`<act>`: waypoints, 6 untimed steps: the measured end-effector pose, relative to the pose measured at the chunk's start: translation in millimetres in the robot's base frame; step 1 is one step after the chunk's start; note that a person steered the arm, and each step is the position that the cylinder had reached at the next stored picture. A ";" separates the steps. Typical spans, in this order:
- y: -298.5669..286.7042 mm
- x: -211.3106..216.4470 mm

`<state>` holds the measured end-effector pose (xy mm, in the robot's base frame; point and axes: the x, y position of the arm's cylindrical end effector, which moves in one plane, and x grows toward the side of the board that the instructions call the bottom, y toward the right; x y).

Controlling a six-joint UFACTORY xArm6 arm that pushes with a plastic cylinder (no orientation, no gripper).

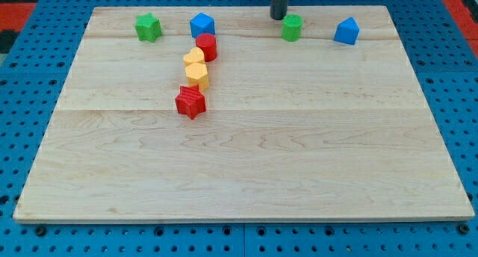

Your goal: Place your hand above the blue cube

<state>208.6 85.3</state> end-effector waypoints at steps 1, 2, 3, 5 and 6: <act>19.6 6.2; 16.1 17.2; 15.2 -6.4; -82.4 -15.5; -124.9 -15.4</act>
